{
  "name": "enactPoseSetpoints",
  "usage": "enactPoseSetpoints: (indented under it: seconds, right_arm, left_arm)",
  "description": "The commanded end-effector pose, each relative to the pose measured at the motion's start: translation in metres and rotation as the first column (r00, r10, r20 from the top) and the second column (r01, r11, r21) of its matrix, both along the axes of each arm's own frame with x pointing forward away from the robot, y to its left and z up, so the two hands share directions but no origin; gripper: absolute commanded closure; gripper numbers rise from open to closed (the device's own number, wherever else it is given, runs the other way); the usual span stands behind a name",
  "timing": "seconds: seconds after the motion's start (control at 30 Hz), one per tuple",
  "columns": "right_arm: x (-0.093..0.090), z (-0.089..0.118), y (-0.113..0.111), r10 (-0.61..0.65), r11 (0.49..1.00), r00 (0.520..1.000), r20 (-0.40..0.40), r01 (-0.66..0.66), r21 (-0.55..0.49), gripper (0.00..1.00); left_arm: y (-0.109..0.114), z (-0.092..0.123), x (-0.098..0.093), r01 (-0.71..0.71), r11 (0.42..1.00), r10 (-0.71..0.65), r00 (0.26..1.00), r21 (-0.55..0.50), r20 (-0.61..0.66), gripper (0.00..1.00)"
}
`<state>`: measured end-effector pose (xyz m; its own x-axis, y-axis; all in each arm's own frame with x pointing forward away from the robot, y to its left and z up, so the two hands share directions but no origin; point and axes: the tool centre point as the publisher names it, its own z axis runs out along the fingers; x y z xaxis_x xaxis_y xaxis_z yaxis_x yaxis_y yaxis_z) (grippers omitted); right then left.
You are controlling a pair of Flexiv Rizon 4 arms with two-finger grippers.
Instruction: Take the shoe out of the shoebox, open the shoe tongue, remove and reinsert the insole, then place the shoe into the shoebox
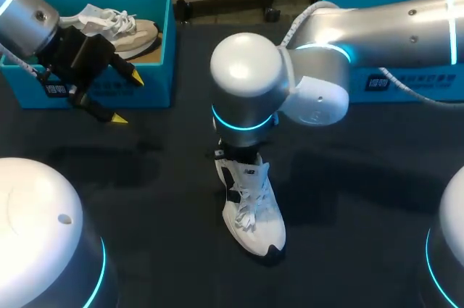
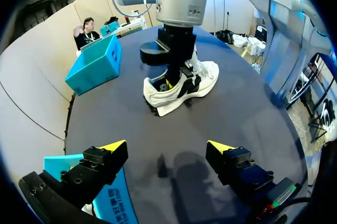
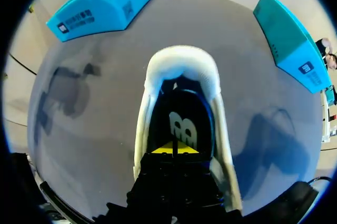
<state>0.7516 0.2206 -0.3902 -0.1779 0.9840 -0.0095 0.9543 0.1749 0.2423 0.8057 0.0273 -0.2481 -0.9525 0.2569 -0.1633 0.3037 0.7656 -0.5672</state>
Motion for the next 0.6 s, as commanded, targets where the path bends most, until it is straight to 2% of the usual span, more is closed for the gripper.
enactPoseSetpoints:
  seconds: [0.03,0.23,0.33,0.5,0.6]
  right_arm:
    - [0.0,-0.001,0.003,-0.009,1.0,1.0,0.011,0.009,-0.004,1.0]
    - [-0.002,0.024,-0.003,-0.029,0.998,0.997,0.074,0.033,-0.058,1.0]
    - [0.0,0.03,-0.006,-0.03,0.995,0.994,0.103,0.04,-0.095,1.0]
    - [0.008,0.031,-0.012,-0.025,0.986,0.988,0.149,0.049,-0.158,1.0]
    - [0.014,0.024,-0.015,-0.011,0.982,0.988,0.152,0.04,-0.185,1.0]
  left_arm:
    - [0.0,0.0,-0.001,0.0,1.0,0.0,1.0,0.004,0.0,0.0]
    - [0.0,0.0,-0.001,0.0,1.0,0.0,1.0,0.004,0.0,0.0]
    - [0.0,0.0,-0.001,0.0,1.0,0.0,1.0,0.004,0.0,0.0]
    - [0.0,0.0,-0.001,0.0,1.0,0.0,1.0,0.004,0.0,0.0]
    - [0.0,0.0,-0.001,0.0,1.0,0.0,1.0,0.004,0.0,0.0]
